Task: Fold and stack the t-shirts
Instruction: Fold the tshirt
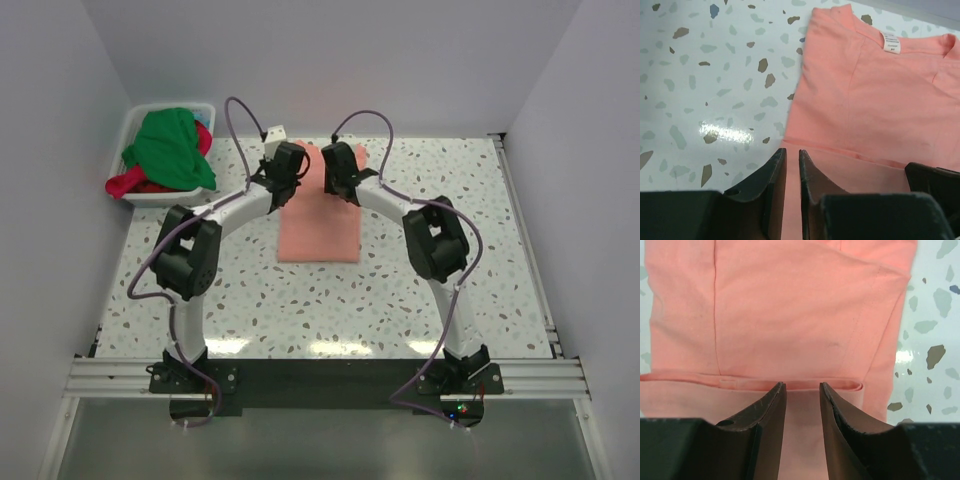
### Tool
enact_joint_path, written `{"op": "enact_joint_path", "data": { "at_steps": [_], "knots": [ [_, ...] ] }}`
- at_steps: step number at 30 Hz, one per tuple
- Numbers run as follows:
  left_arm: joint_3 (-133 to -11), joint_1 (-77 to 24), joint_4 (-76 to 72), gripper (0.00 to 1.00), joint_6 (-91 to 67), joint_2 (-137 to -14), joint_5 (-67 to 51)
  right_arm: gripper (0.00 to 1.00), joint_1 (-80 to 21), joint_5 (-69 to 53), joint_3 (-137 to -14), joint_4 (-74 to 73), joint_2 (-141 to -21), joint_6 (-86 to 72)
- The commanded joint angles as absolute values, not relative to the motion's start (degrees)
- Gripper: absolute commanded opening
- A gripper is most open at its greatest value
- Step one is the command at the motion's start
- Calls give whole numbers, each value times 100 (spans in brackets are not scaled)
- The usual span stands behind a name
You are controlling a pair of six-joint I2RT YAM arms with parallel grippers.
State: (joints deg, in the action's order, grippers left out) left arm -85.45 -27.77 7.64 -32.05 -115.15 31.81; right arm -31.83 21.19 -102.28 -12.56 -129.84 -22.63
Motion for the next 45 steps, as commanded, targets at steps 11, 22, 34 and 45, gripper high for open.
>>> {"op": "enact_joint_path", "data": {
  "at_steps": [11, 22, 34, 45],
  "knots": [
    [-7745, -2742, 1161, 32, -3242, -10671, 2391, 50, -3006, 2356, -9309, -1749, -11717, -2162],
    [-6101, -2611, 835, 44, -3542, -9695, 1486, 63, -3006, 1636, -7227, -1618, -10074, -2364],
    [-4650, -2409, -112, 44, -3753, -8842, 555, 65, -3006, 598, -5433, -660, -9150, -2804],
    [-3955, -2092, -887, 44, -3964, -8807, -518, 64, -3015, 124, -4932, -27, -9044, -3023]
  ]
}}
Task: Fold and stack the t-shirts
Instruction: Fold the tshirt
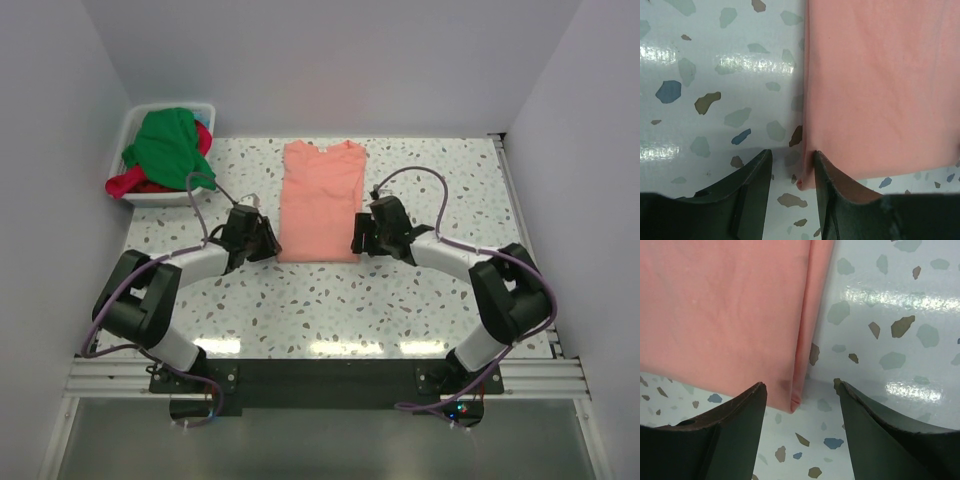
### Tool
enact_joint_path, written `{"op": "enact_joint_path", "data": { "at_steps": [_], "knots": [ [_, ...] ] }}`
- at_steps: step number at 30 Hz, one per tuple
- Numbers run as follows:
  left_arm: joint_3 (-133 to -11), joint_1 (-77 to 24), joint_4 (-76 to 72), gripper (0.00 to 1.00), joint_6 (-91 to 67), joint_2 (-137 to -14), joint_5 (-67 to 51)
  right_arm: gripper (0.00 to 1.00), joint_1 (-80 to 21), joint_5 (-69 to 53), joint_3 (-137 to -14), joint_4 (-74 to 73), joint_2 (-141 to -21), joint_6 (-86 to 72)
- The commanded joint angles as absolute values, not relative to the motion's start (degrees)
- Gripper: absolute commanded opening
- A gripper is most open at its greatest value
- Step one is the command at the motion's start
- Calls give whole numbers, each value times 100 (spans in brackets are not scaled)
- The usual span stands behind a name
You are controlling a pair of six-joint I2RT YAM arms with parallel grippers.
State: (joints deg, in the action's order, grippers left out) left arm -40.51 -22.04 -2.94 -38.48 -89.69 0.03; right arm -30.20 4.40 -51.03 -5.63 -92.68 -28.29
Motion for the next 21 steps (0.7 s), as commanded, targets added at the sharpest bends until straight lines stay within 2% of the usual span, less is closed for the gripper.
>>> {"op": "enact_joint_path", "data": {
  "at_steps": [1, 8, 21],
  "knots": [
    [-3929, -2048, -966, 44, -3964, -8798, -553, 63, -3006, 45, -4896, 130, -9035, -3067],
    [-3788, -1881, -1362, 44, -4025, -8938, -879, 52, -3015, -148, -4571, 430, -9035, -3261],
    [-3621, -1775, -1837, 43, -4096, -9404, -1327, 42, -3006, -483, -4017, 1450, -9325, -3445]
  ]
}}
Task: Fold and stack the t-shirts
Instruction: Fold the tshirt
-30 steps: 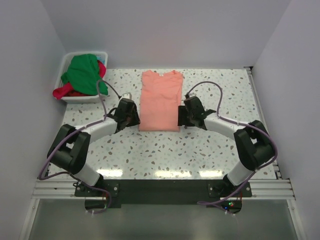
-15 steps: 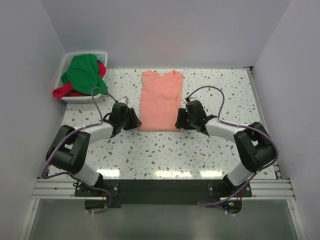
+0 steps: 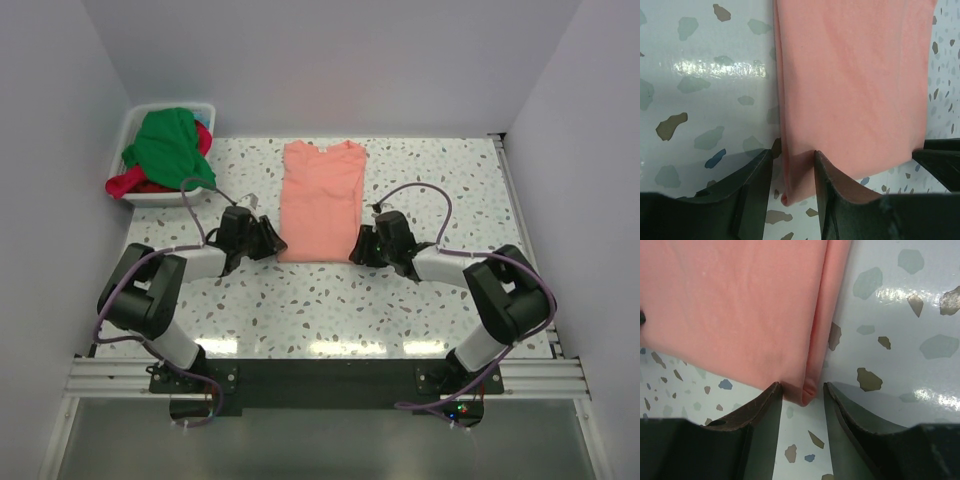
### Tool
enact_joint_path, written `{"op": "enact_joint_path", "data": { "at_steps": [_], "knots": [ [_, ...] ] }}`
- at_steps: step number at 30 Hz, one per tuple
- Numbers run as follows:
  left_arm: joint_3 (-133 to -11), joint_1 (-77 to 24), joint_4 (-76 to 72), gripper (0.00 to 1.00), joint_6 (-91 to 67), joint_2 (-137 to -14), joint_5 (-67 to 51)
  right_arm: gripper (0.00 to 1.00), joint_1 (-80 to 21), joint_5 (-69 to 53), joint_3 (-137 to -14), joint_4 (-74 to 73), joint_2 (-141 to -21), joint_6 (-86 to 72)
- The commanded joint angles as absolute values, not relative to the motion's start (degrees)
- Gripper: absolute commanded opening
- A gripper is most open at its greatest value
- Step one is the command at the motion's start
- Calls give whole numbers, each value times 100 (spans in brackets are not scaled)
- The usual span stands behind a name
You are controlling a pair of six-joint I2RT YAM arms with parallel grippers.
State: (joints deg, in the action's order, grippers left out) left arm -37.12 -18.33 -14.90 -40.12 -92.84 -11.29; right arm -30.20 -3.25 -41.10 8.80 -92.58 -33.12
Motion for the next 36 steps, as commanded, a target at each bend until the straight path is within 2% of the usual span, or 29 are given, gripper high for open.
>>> {"op": "enact_joint_path", "data": {
  "at_steps": [1, 4, 7, 12, 13, 16, 21, 36],
  "knots": [
    [-3612, -1767, -1854, 43, -4104, -9430, -1327, 42, -3006, -501, -4034, 1468, -9395, -3445],
    [-3612, -1749, -1863, 40, -4096, -9439, -1354, 35, -3015, -527, -4078, 1459, -9483, -3454],
    [-3603, -1749, -1785, 34, -4043, -9439, -1319, 21, -3015, -527, -4096, 1398, -9483, -3445],
    [-3762, -1749, -1503, 25, -3832, -9378, -1134, 7, -3006, -580, -4043, 1354, -9457, -3437],
    [-3788, -1758, -1381, 24, -3789, -9343, -1090, 0, -3015, -580, -4017, 1362, -9448, -3437],
    [-3779, -1749, -1380, 19, -3771, -9282, -1063, 0, -3006, -589, -3999, 1354, -9439, -3454],
    [-3727, -1749, -1389, 1, -3744, -9290, -1213, 0, -3006, -422, -3876, 1196, -9186, -3498],
    [-3103, -1986, -1512, 0, -3911, -8518, -1477, 0, -3015, -202, -2778, 905, -7902, -3683]
  ]
}}
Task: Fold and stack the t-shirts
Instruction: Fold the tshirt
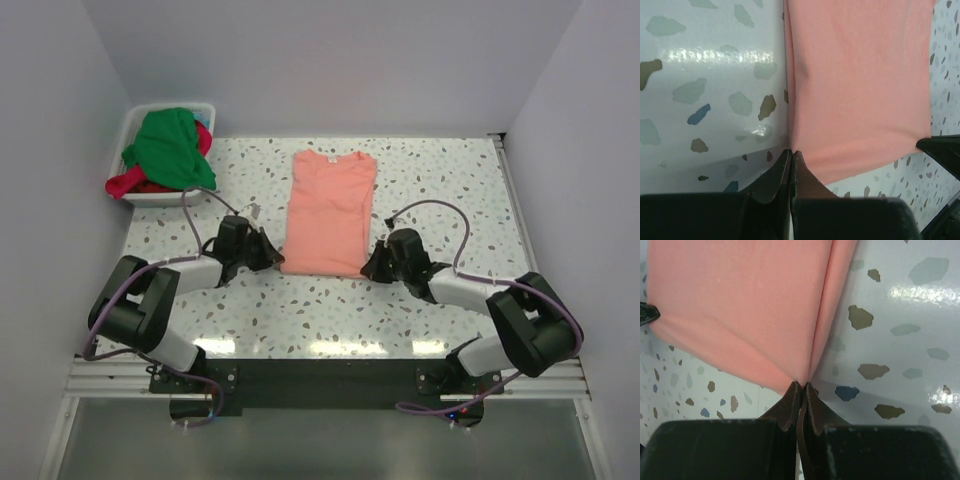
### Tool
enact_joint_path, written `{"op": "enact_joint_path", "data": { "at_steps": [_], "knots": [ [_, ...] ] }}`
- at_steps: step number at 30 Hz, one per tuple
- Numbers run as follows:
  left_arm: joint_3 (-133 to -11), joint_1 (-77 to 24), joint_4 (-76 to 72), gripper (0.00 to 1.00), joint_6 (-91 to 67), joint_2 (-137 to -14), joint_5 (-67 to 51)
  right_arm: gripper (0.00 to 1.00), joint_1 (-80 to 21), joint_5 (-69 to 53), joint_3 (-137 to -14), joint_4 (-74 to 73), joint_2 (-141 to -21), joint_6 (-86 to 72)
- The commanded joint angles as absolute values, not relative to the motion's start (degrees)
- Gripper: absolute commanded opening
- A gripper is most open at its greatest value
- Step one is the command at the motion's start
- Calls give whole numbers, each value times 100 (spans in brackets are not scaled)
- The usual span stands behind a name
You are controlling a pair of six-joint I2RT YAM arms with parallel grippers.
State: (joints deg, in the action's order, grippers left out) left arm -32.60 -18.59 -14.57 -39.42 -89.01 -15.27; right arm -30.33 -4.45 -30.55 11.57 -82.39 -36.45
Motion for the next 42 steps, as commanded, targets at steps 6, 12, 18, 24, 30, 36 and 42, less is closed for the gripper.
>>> {"op": "enact_joint_path", "data": {
  "at_steps": [6, 12, 18, 24, 30, 36, 42],
  "knots": [
    [-2936, -2715, -1433, 0, -4086, -8262, -1213, 0, -3015, -228, -2461, 756, -7471, -3744],
    [-2743, -3243, -1398, 0, -4411, -8122, -932, 0, -3050, -132, -2206, 378, -6848, -3788],
    [-2584, -3384, -1020, 0, -4553, -7648, -519, 0, -3067, -44, -2074, -113, -6302, -3814],
    [-2812, -3586, -493, 0, -4544, -7313, -80, 0, -3120, -18, -1995, -579, -5687, -3832],
    [-3067, -3963, -44, 0, -4693, -7128, 666, 0, -3208, 325, -2214, -1274, -5019, -3718],
    [-3304, -4367, 360, 0, -4816, -7128, 1352, 0, -3400, 798, -2417, -1713, -4913, -3595],
    [-3804, -4561, 720, 0, -4860, -7365, 1907, 0, -3936, 1879, -2873, -2197, -5237, -3647]
  ]
}}
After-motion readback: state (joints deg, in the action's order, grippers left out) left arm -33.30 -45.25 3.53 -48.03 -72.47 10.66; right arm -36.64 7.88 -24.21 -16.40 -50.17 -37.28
